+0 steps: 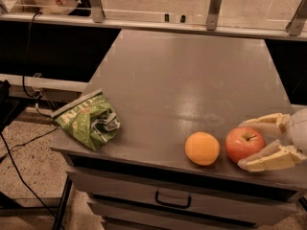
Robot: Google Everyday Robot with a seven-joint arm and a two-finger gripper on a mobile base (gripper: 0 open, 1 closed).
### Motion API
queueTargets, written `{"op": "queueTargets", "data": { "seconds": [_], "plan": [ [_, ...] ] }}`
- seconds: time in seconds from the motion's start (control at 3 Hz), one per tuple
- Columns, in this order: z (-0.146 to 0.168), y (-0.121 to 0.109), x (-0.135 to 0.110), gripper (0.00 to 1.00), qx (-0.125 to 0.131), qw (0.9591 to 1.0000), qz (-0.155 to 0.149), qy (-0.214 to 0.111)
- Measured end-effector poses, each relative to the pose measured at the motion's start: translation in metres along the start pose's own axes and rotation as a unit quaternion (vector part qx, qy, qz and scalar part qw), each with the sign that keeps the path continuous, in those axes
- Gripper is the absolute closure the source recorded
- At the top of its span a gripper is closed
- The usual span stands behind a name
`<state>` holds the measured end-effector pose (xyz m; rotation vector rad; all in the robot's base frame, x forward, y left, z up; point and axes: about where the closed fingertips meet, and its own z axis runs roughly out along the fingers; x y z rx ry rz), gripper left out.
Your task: Move apple near orange
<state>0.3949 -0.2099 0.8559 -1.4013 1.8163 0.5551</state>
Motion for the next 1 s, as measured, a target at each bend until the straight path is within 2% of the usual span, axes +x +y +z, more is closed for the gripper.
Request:
{"op": "queueTargets", "data": {
  "seconds": [0.33,0.67,1.0],
  "plan": [
    [0.0,-0.002,-0.001,0.0,-0.011,0.9994,0.022,-0.025],
    [-0.019,-0.01,-0.004,0.0,-0.026,0.9978,0.026,-0.054],
    [-0.02,-0.011,-0.005,0.0,-0.027,0.9978,0.025,-0.055]
  ]
}}
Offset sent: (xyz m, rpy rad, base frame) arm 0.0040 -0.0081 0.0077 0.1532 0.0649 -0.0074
